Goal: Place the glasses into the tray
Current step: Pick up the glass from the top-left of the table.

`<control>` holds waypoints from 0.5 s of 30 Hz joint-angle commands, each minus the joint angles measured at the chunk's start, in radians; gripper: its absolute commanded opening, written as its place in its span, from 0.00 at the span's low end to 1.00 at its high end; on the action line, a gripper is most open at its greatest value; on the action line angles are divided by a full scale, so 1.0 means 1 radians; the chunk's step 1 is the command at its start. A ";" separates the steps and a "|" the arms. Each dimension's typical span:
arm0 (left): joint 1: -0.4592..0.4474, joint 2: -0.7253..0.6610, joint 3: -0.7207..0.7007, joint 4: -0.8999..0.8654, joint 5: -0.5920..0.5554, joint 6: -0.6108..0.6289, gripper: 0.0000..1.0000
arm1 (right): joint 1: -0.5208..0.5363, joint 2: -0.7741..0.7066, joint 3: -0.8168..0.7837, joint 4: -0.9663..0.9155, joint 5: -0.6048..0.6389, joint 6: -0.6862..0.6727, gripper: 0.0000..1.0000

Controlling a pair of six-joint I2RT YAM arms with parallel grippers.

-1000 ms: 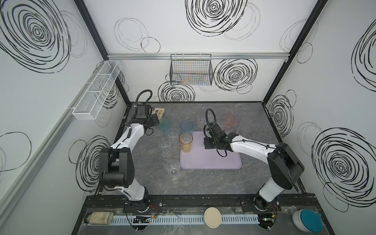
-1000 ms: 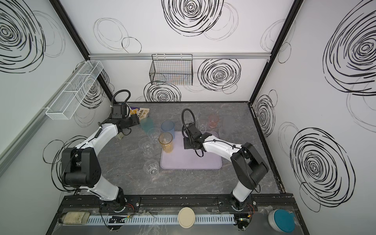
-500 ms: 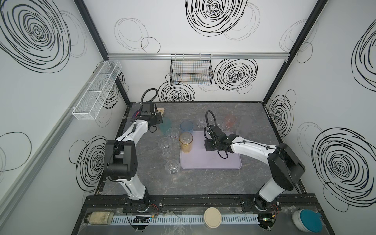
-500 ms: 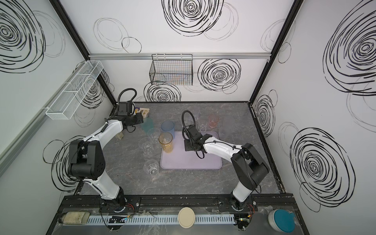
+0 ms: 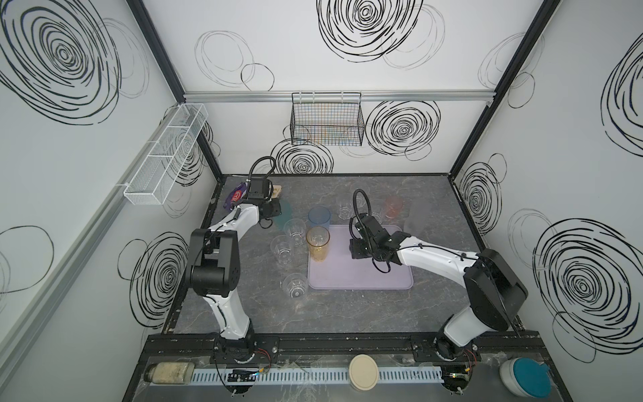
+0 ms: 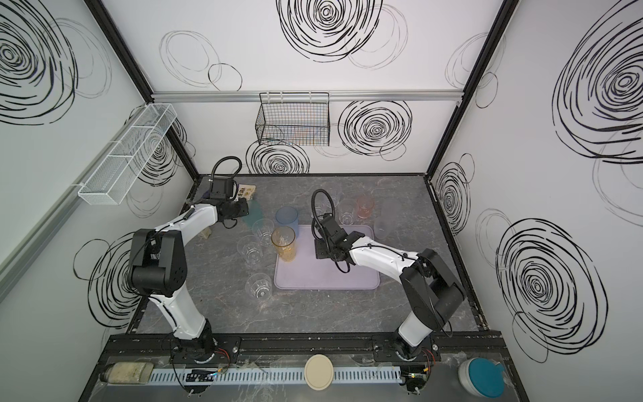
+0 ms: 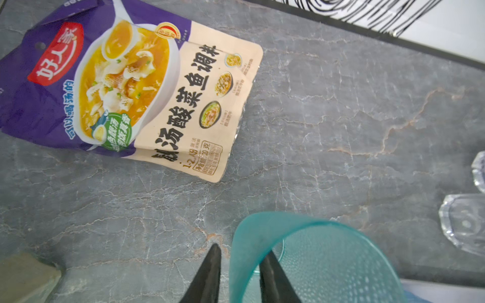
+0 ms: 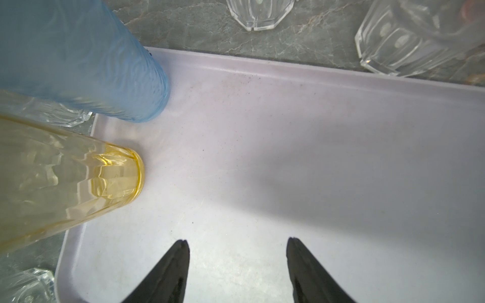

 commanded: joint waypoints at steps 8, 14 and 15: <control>-0.015 -0.080 -0.014 0.030 -0.015 0.015 0.02 | 0.005 -0.056 -0.020 0.011 0.036 0.030 0.64; -0.024 -0.188 -0.016 0.017 0.001 0.008 0.00 | 0.004 -0.095 -0.042 0.010 0.058 0.047 0.64; -0.030 -0.218 -0.016 0.011 0.000 0.006 0.00 | 0.003 -0.099 -0.047 0.010 0.060 0.052 0.64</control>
